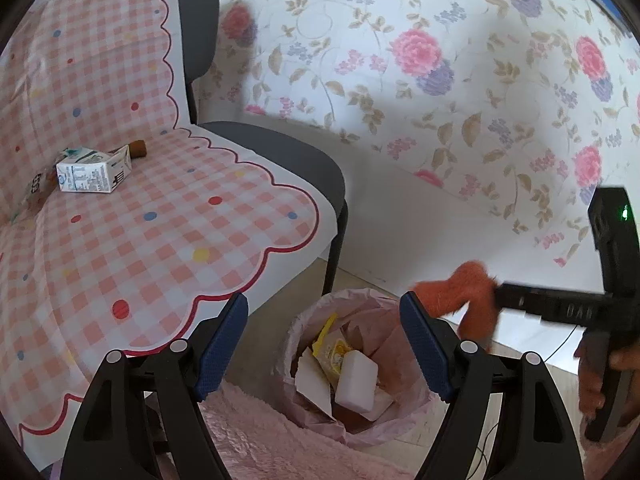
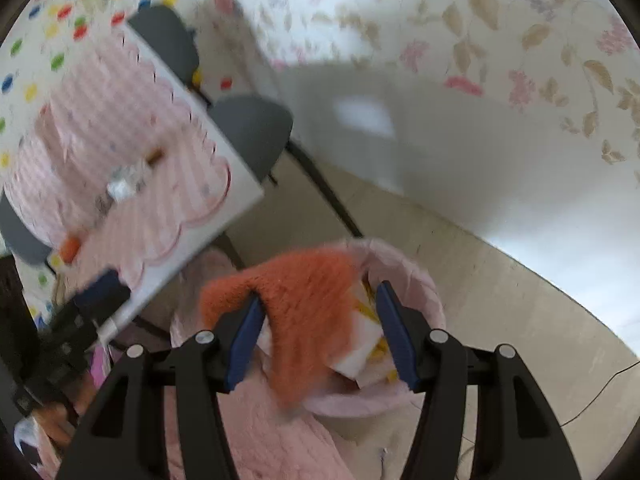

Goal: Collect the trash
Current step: 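Carry the foam block and glove over the bin and open both grippers, then move both grippers back to the chair toward the milk carton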

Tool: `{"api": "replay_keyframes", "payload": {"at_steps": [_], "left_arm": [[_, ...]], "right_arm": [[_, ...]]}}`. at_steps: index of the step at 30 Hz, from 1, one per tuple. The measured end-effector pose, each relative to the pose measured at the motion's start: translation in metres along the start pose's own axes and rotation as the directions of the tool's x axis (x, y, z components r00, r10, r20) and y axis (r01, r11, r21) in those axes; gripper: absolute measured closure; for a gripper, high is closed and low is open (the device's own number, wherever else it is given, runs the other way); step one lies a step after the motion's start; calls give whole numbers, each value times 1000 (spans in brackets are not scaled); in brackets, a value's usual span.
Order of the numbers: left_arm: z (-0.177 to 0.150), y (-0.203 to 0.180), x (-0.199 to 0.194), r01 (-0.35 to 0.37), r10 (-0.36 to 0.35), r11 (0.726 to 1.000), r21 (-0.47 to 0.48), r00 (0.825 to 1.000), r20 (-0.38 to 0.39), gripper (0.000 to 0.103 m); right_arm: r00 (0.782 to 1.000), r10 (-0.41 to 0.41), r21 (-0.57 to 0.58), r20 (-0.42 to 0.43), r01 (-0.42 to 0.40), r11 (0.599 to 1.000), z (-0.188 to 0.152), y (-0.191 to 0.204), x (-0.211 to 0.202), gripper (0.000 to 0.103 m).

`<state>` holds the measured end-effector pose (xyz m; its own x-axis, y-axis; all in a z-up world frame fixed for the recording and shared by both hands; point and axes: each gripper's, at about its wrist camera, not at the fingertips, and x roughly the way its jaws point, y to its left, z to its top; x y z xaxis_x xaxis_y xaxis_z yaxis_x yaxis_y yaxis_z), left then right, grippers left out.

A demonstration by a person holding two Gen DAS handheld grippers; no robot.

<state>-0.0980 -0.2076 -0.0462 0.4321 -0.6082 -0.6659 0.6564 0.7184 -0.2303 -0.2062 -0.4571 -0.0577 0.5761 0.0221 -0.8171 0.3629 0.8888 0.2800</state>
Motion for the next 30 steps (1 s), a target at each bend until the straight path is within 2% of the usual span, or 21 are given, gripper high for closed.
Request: {"api": "replay_keyframes", "payload": {"at_steps": [3, 5, 7, 13, 18, 22, 25, 30], "left_arm": [[0, 3, -1, -6, 6, 1000, -6, 1000, 1, 25], [-1, 5, -2, -9, 9, 1000, -9, 1000, 2, 25], [-1, 7, -3, -12, 12, 1000, -16, 1000, 4, 25], [-1, 15, -11, -44, 44, 999, -26, 999, 23, 25], [-2, 33, -30, -136, 137, 990, -35, 990, 31, 25], [-1, 66, -59, -244, 250, 966, -90, 966, 61, 21], [1, 96, -81, -332, 344, 934, -132, 936, 78, 21], [3, 145, -106, -433, 457, 877, -209, 886, 82, 20]], "right_arm": [[996, 82, 1, -40, -82, 997, -5, 3, 7, 46], [987, 156, 25, -34, -155, 988, -4, 2, 5, 45], [983, 183, 42, -3, -183, 982, -1, 2, 0, 44], [990, 131, -28, 53, -130, 991, 3, 15, -10, 44], [990, 119, -118, 71, -110, 987, 9, 37, -7, 43], [987, 125, -180, 102, -105, 978, 18, 61, 0, 43], [984, 135, -238, 121, -103, 966, 29, 84, 10, 43], [977, 162, -308, 142, -112, 945, 47, 119, 27, 46]]}}
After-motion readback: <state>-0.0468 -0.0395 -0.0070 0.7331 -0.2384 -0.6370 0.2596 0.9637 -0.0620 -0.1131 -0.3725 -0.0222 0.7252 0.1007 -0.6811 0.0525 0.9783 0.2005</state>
